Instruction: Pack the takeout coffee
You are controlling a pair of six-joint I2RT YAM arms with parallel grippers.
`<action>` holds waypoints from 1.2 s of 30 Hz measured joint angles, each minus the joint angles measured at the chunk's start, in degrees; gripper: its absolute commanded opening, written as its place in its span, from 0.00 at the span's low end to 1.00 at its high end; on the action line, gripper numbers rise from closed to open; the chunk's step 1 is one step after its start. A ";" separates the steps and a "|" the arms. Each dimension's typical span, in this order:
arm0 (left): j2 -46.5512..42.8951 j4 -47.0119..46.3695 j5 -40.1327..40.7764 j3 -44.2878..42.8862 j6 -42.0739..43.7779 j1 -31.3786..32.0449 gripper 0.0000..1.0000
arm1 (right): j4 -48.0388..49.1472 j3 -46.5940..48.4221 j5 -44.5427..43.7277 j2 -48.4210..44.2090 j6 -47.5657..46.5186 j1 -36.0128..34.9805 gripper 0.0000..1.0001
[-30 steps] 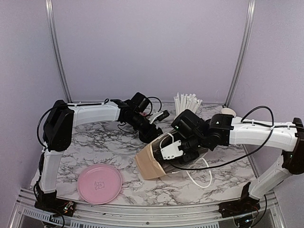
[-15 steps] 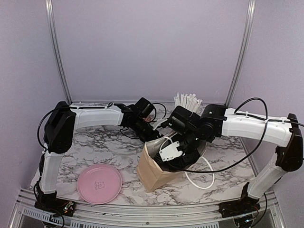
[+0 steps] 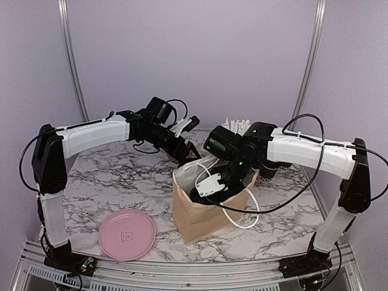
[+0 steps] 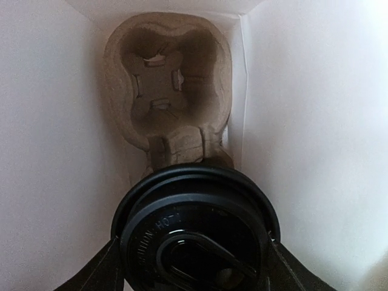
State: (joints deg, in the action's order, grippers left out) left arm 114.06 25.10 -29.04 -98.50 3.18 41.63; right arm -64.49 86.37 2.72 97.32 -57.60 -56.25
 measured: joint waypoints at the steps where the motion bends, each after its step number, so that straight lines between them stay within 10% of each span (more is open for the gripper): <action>1: -0.98 -0.04 0.92 0.00 -0.11 -0.68 0.83 | -0.55 0.83 0.85 0.66 0.00 0.50 0.33; 36: -16.39 6.29 14.99 1.62 0.98 -1.66 0.85 | 2.29 1.64 13.73 4.24 0.59 3.52 0.41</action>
State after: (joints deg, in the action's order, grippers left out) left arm 97.67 31.40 -14.04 -96.88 4.16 39.97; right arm -62.19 88.01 16.45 101.56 -57.01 -52.73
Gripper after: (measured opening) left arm 0.846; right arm 0.692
